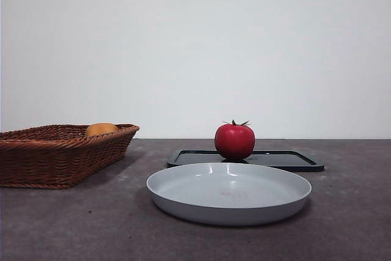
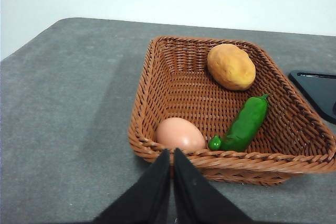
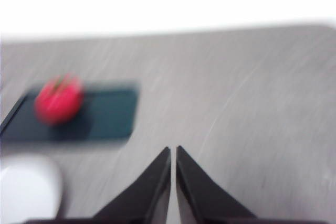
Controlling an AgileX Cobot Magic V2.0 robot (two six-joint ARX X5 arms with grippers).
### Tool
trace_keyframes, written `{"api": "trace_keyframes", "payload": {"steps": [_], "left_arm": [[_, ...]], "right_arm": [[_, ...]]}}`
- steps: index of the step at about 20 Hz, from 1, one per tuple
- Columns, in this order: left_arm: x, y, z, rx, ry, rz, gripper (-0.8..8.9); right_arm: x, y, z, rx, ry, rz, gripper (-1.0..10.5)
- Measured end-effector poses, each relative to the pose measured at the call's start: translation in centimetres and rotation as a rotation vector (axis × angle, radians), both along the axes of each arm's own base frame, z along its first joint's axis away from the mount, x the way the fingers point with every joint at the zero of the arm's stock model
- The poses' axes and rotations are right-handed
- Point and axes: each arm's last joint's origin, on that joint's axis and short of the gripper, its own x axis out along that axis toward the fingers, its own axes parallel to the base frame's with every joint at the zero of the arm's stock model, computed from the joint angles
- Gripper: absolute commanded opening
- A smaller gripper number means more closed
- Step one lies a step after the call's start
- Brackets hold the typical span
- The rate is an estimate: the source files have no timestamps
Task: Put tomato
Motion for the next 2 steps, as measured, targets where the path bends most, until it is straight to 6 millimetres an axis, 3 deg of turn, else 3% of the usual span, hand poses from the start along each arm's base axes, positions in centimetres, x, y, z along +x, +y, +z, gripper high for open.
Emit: {"api": "trace_keyframes", "payload": {"steps": [1, 2], "left_arm": [[0.00, 0.00, 0.00, 0.000, 0.000, 0.000, 0.08], [0.00, 0.00, 0.00, 0.000, 0.000, 0.000, 0.08]], "right_arm": [[3.44, -0.92, -8.94, -0.038, -0.158, -0.164, 0.1], [3.66, -1.03, -9.89, -0.042, -0.158, -0.176, 0.1]]}}
